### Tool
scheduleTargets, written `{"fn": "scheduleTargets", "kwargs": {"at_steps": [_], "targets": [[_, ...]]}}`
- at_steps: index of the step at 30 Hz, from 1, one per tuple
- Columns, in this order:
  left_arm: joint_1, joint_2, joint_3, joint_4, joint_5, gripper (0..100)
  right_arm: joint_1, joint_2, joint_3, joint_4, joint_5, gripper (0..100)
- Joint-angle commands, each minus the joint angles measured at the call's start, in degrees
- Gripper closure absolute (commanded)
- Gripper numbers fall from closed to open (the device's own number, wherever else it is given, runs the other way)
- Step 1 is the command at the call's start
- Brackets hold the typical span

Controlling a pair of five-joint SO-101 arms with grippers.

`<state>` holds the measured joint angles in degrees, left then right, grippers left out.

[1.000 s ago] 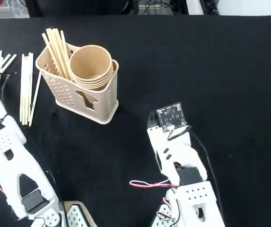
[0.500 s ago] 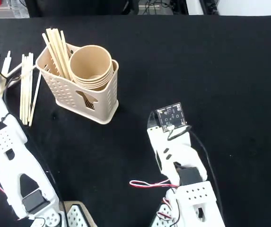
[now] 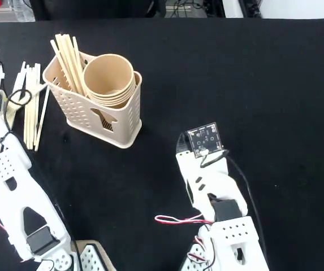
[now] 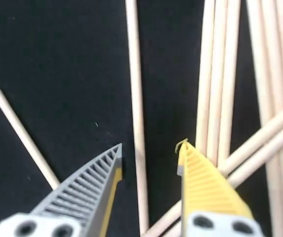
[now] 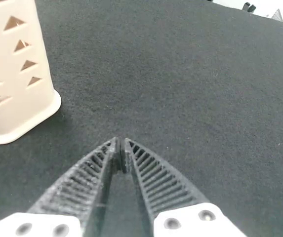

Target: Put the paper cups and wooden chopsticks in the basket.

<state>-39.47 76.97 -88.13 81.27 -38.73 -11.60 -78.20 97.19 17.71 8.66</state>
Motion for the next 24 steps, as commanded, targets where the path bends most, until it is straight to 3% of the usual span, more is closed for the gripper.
{"fn": "scheduleTargets", "kwargs": {"at_steps": [1,6,9,12,19,24], "targets": [[0.57,-6.68,-2.95,7.38,0.70,81,-0.18,-0.57,-0.04,0.00,0.44,98.3],[1.63,-14.68,-7.25,13.63,9.76,81,-0.18,-0.57,-0.04,0.00,0.44,98.3],[4.62,-20.13,-6.11,18.90,10.90,81,-0.18,-0.57,-0.04,0.00,0.44,98.3],[7.16,-22.07,-3.65,19.16,10.73,81,-0.18,-0.57,-0.04,0.00,0.44,98.3],[12.35,-22.07,16.48,18.99,-5.19,81,-0.18,-0.92,-0.04,0.97,0.44,98.3],[12.35,-21.89,21.49,13.63,-6.95,81,-0.18,-0.92,-0.04,0.97,0.44,98.3]]}}
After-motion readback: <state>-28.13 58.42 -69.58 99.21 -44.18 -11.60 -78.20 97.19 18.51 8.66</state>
